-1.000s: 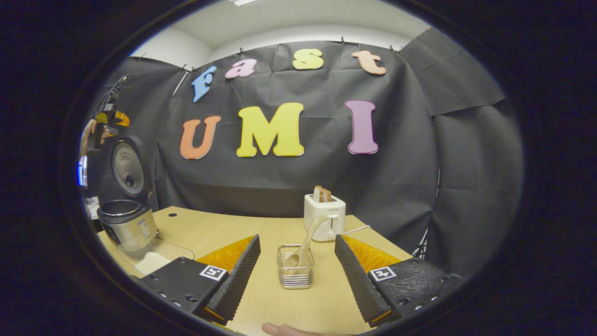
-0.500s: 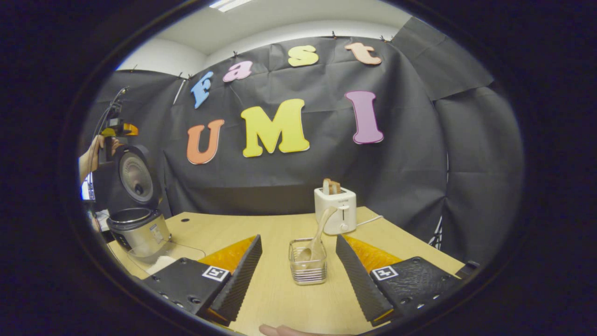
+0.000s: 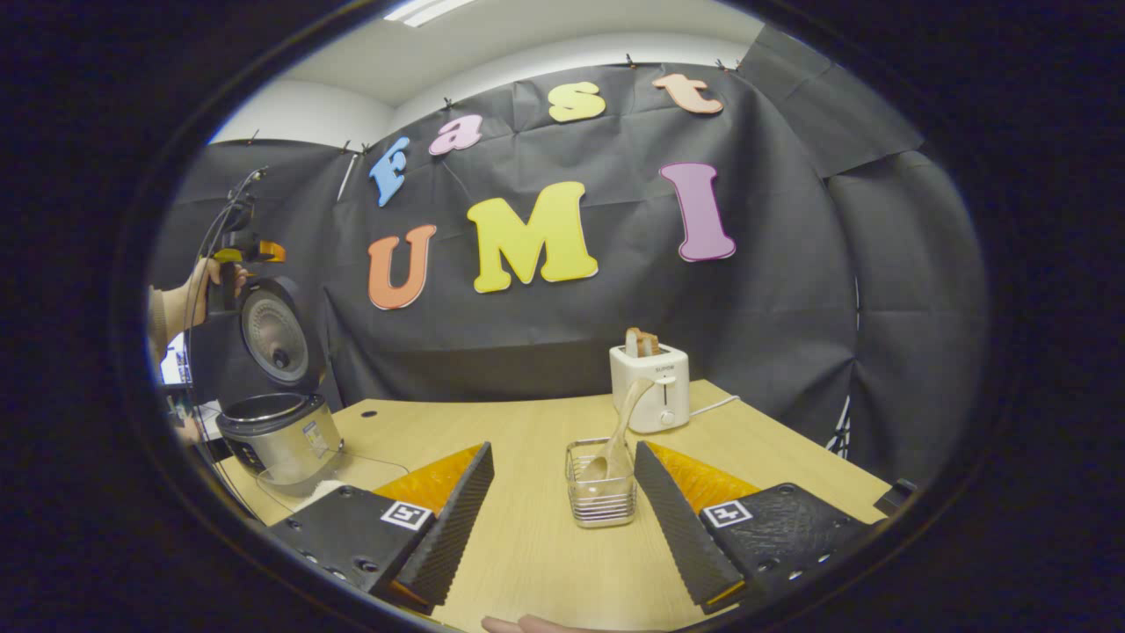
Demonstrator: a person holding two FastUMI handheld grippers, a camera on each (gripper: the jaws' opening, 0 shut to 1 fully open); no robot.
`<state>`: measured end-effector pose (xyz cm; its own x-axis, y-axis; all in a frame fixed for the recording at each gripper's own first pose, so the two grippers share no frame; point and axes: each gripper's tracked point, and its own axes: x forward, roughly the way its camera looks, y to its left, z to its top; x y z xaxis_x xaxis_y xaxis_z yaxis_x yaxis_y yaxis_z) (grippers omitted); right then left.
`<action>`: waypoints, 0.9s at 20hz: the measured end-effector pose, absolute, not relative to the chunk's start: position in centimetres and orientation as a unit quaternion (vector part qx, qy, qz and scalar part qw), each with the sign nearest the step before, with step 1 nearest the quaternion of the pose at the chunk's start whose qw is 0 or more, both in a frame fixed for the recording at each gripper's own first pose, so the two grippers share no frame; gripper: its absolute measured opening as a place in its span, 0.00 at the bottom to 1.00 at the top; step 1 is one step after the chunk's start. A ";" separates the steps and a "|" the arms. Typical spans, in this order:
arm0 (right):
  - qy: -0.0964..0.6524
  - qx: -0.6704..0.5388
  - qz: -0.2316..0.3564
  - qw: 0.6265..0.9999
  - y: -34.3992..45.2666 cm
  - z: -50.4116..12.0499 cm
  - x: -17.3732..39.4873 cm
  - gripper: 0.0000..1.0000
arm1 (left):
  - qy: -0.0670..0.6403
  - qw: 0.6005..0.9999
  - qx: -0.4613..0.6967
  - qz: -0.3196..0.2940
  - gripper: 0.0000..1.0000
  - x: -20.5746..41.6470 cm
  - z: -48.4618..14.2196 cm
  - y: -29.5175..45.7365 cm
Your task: Close the left gripper, press the button to open the rice cooker; take a wooden spoon from the chopstick holder with the right hand, scoop a spoonful of rice and pour it into the rice cooker, then put the wooden spoon back into the chopstick holder.
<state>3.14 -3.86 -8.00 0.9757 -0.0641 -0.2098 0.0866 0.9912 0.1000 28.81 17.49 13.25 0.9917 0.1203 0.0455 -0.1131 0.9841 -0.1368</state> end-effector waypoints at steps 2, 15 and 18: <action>0.110 0.064 -0.024 0.992 -3.3 -8.2 3.1 0.96 | -0.011 0.996 -0.064 0.055 0.88 29.3 12.4 16.6; 0.092 0.100 -0.018 0.991 -3.6 -6.1 2.3 0.96 | -0.021 0.998 0.013 0.063 0.90 25.0 10.2 15.4; 0.098 0.101 0.005 0.990 -2.2 -6.3 1.9 0.96 | -0.034 0.997 0.017 0.065 0.89 22.6 9.4 15.0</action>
<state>1.88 -2.16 -6.29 0.9806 0.0290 -0.1938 0.0109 0.9794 0.2015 22.55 15.01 9.36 0.9892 0.1291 0.0695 -0.1314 0.9909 0.0293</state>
